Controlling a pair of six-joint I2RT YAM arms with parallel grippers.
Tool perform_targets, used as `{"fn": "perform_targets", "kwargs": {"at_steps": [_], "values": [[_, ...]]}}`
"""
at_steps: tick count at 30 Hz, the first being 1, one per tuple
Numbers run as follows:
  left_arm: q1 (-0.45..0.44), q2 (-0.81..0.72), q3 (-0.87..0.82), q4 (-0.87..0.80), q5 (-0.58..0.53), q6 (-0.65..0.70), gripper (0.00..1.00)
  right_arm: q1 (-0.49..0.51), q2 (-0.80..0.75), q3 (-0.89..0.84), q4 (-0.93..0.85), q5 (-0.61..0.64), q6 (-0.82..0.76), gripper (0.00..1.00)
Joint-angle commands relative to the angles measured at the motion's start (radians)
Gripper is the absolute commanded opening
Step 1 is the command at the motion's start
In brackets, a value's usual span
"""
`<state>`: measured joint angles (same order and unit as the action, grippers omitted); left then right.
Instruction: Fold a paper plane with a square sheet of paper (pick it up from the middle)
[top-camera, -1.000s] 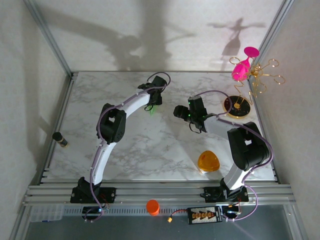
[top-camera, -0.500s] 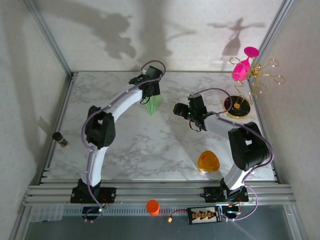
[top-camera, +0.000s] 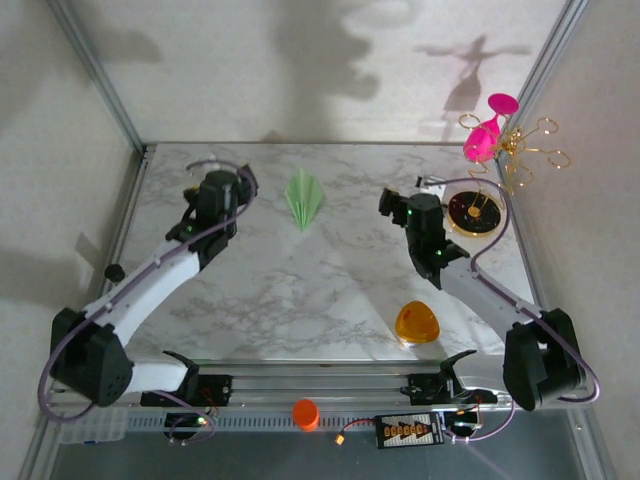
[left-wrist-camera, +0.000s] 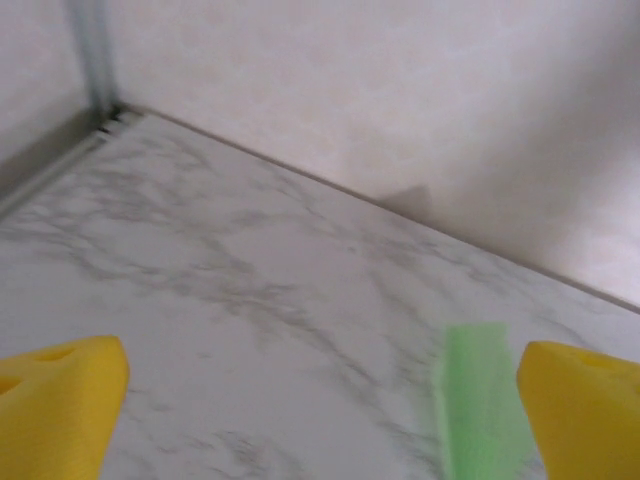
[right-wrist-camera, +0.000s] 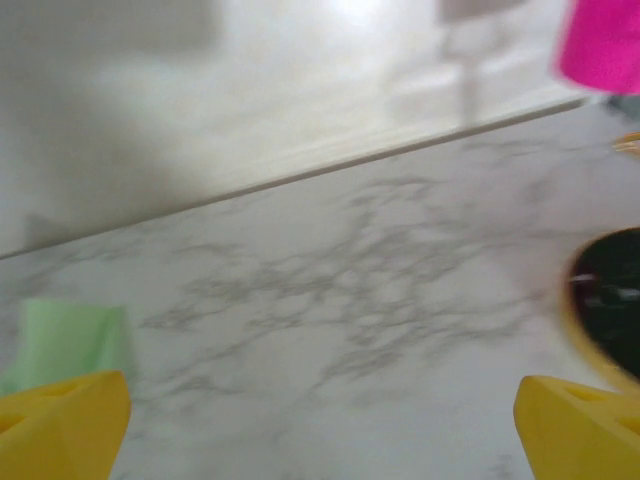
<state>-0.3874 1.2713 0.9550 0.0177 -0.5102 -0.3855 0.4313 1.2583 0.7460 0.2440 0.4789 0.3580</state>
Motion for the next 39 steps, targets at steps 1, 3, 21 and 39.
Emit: {"fn": "perform_targets", "kwargs": {"at_steps": [1, 3, 21, 39], "values": [[0.062, -0.115, -0.213, 0.243, -0.119, 0.045, 0.99, -0.014, -0.041, -0.104, 0.121, 0.224, -0.079, 0.99], [0.105, -0.181, -0.338, 0.328, -0.137, 0.047, 1.0, -0.024, -0.058, -0.155, 0.177, 0.259, -0.104, 0.99], [0.287, -0.336, -0.886, 0.899, -0.006, 0.206, 1.0, -0.197, 0.034, -0.409, 0.644, 0.056, -0.297, 0.99], [0.386, 0.014, -0.904, 1.356, 0.455, 0.278, 1.0, -0.348, 0.121, -0.602, 1.043, -0.254, -0.352, 0.99]]}}
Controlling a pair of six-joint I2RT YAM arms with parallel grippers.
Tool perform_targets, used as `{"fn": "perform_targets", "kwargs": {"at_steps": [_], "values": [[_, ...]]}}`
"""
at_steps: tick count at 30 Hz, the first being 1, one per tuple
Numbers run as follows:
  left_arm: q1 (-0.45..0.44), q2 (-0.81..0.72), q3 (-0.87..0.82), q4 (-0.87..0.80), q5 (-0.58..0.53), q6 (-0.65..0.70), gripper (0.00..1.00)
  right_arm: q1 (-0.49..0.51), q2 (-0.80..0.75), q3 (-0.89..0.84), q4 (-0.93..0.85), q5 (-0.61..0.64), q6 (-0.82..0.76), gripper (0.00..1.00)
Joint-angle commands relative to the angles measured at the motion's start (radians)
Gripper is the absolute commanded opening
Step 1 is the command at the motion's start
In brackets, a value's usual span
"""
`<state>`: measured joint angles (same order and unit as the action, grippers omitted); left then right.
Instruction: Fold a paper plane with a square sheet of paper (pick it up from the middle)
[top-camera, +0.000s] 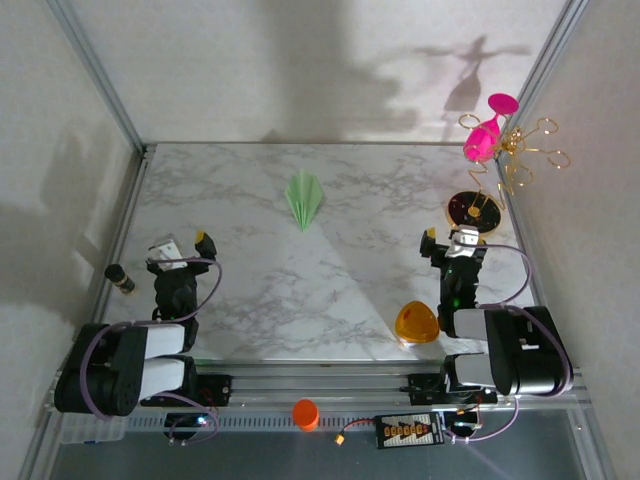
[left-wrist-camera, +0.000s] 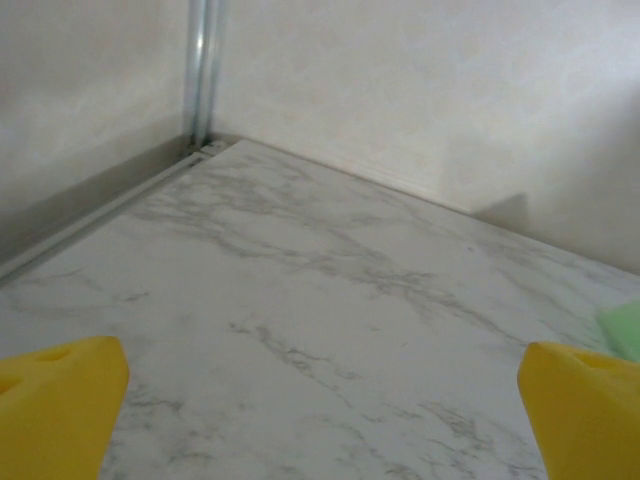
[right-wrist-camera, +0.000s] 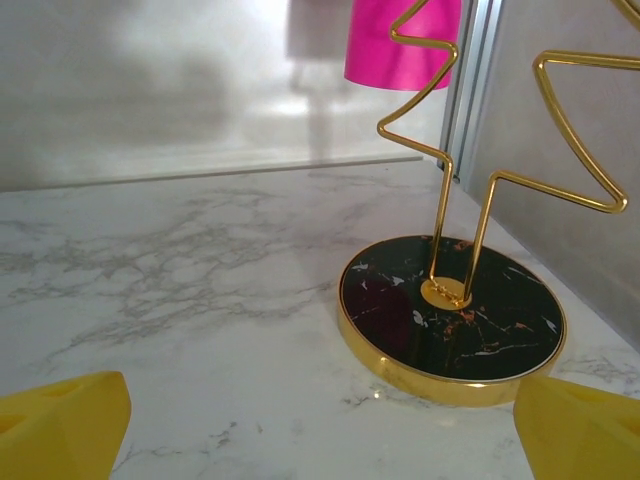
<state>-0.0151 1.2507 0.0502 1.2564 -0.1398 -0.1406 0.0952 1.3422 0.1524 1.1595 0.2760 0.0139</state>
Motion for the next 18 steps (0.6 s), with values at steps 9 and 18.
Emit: {"fn": "perform_targets", "kwargs": {"at_steps": [9, 18], "values": [[0.023, 0.244, 0.081, 0.178, 0.107, 0.015, 1.0, -0.021, 0.173, 0.015, 0.211, -0.082, -0.015, 0.99], [-0.026, 0.286, 0.153, 0.077, -0.027, 0.035, 0.99, -0.051, 0.206, 0.052, 0.161, -0.124, 0.009, 0.99]]}}
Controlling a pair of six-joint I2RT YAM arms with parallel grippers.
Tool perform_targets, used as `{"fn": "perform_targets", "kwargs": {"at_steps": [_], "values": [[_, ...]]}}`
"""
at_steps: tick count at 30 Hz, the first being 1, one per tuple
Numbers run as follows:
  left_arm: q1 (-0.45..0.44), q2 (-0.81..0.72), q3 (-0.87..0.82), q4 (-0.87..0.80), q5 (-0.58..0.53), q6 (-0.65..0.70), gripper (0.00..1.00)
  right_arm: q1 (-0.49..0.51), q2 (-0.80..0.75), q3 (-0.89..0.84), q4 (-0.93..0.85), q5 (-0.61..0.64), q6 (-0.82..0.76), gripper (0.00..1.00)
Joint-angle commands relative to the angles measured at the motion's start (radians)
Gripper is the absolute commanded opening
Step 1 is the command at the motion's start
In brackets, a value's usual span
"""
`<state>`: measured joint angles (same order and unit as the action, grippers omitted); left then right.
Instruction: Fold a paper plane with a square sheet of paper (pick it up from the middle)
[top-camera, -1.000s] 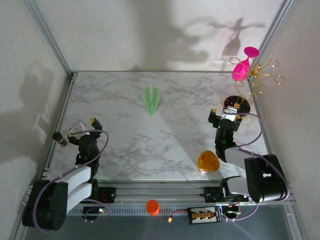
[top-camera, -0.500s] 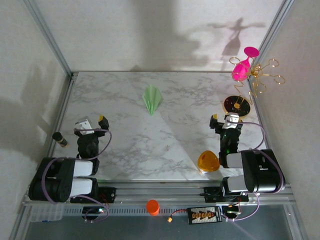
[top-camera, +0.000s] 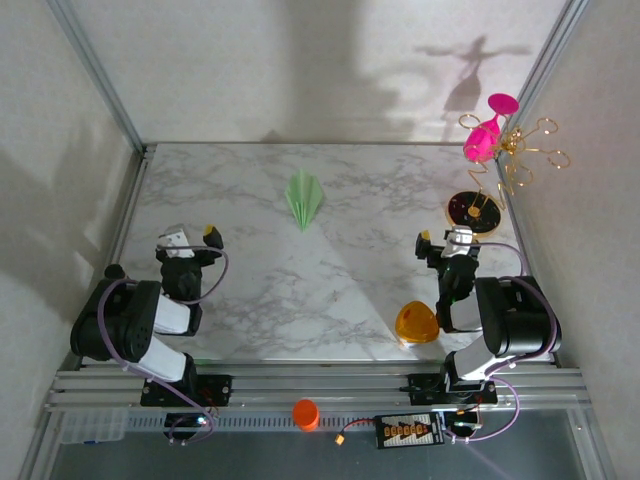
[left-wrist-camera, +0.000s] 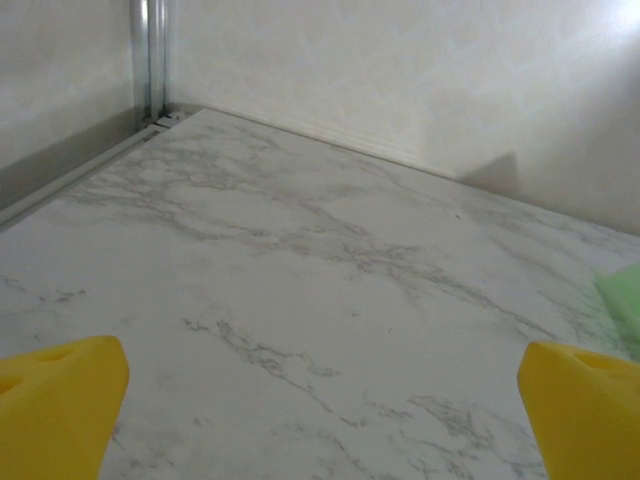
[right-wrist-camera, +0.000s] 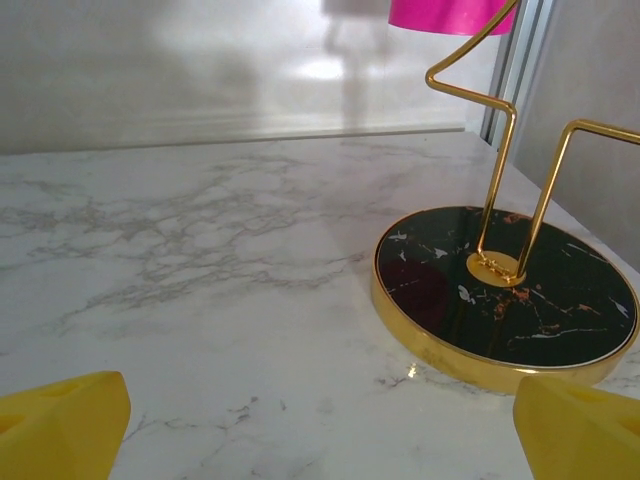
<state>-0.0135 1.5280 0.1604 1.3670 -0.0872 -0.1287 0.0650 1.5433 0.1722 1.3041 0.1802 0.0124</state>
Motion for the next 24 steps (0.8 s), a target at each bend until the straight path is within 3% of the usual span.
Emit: {"fn": "perform_targets", "kwargs": {"at_steps": [1, 24], "values": [[-0.045, 0.014, 0.051, -0.042, -0.102, 0.039, 0.99, -0.028, 0.005, 0.036, 0.006, -0.039, 0.015, 0.99], [-0.063, 0.017, 0.063, -0.062, -0.123, 0.052, 0.99, -0.033, 0.005, 0.038, 0.005, -0.047, 0.017, 0.99]]}}
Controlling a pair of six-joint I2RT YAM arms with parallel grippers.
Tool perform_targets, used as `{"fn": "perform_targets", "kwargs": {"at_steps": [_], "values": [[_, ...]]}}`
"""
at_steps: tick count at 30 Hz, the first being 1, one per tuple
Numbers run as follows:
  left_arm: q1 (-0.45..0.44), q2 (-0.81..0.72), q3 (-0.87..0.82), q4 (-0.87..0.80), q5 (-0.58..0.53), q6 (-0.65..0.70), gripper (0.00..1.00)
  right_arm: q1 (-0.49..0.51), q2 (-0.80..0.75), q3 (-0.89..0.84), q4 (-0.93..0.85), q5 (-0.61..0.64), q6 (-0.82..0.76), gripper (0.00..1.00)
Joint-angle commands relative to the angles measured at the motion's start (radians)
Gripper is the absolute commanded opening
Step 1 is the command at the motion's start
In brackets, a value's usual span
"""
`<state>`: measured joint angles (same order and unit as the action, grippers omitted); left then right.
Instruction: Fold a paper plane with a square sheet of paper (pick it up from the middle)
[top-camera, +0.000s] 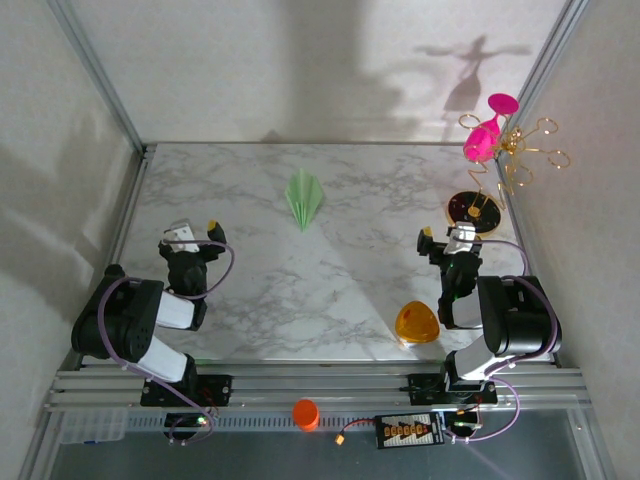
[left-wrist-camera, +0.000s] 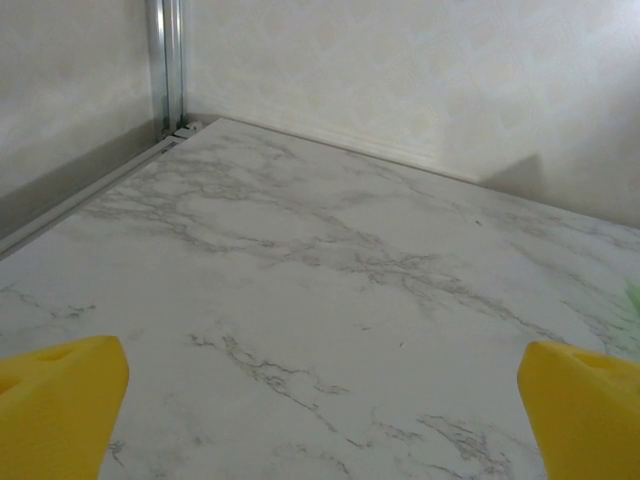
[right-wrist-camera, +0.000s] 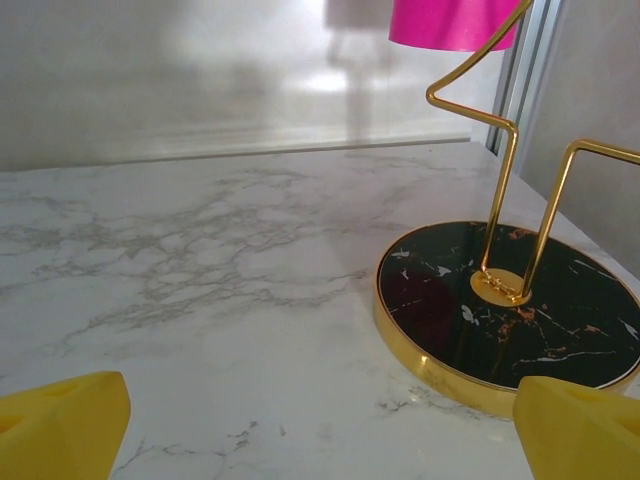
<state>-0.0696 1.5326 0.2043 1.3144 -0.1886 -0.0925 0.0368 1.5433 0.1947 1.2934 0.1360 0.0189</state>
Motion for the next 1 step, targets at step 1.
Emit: {"fn": "perform_targets", "kwargs": {"at_steps": [1], "values": [[-0.006, 0.012, 0.018, -0.009, -0.022, 0.015, 0.99, -0.005, 0.005, 0.014, 0.017, -0.003, 0.01, 0.99]]}}
